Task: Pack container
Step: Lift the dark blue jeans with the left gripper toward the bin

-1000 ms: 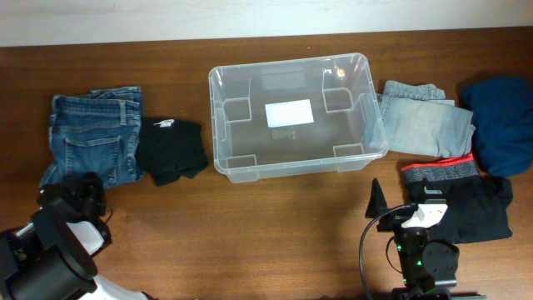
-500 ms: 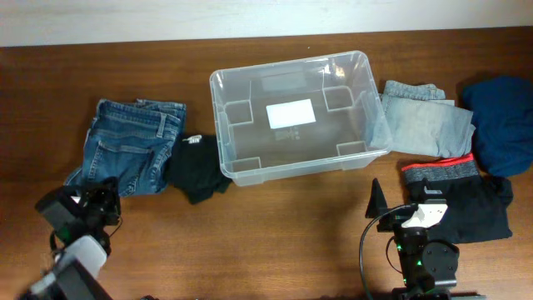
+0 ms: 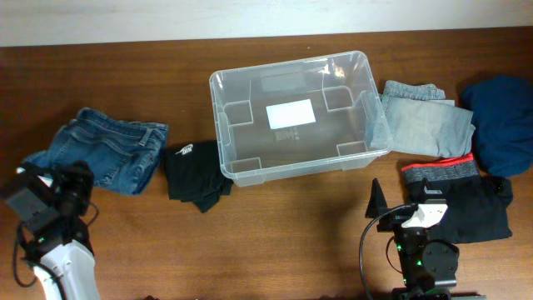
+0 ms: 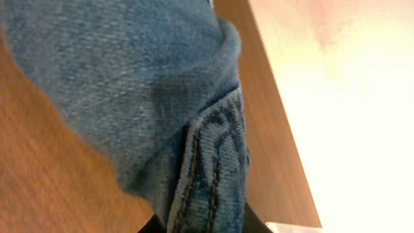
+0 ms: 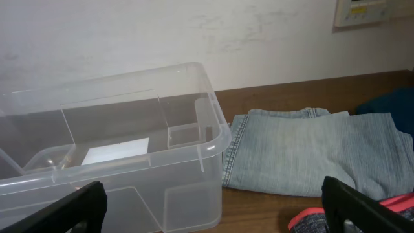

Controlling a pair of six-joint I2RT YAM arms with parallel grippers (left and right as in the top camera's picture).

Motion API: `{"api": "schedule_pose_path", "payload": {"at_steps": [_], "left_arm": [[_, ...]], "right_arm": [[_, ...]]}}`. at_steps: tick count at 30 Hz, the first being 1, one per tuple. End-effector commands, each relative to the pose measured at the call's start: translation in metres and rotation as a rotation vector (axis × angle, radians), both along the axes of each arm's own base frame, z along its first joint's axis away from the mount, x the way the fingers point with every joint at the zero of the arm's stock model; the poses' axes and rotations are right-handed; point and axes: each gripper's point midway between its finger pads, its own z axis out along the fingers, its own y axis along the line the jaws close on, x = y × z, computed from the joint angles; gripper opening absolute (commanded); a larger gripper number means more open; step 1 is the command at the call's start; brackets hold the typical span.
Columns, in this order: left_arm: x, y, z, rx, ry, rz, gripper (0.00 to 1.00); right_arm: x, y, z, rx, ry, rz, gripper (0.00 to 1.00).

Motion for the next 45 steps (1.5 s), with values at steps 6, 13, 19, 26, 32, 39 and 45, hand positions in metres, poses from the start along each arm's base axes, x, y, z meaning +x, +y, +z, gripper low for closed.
{"api": "schedule_pose_path", "payload": {"at_steps": [6, 13, 19, 26, 32, 39, 45], "left_arm": [[0.028, 0.002, 0.101, 0.178, -0.191, -0.059, 0.0], [0.051, -0.033, 0.162, 0.222, -0.311, -0.156, 0.01], [0.068, -0.07, 0.209, 0.199, -0.462, -0.228, 0.01], [0.089, -0.127, 0.271, 0.123, -0.758, -0.337, 0.01], [0.109, -0.185, 0.291, -0.025, -0.93, -0.455, 0.01], [0.133, -0.259, 0.28, -0.168, -0.965, -0.619, 0.0], [0.134, -0.324, 0.265, -0.214, -0.93, -0.825, 0.01]], "right_arm": [[0.0, -0.001, -0.002, -0.007, 0.004, -0.002, 0.98], [0.0, -0.001, -0.002, -0.007, 0.004, -0.002, 0.98], [0.0, -0.001, -0.002, -0.007, 0.004, -0.002, 0.98], [0.0, -0.001, -0.002, -0.008, 0.004, -0.002, 0.98], [0.0, -0.001, -0.002, -0.008, 0.003, -0.002, 0.98], [0.0, -0.001, -0.002, -0.007, 0.004, -0.002, 0.98], [0.0, -0.001, -0.002, -0.008, 0.004, -0.002, 0.98]]}}
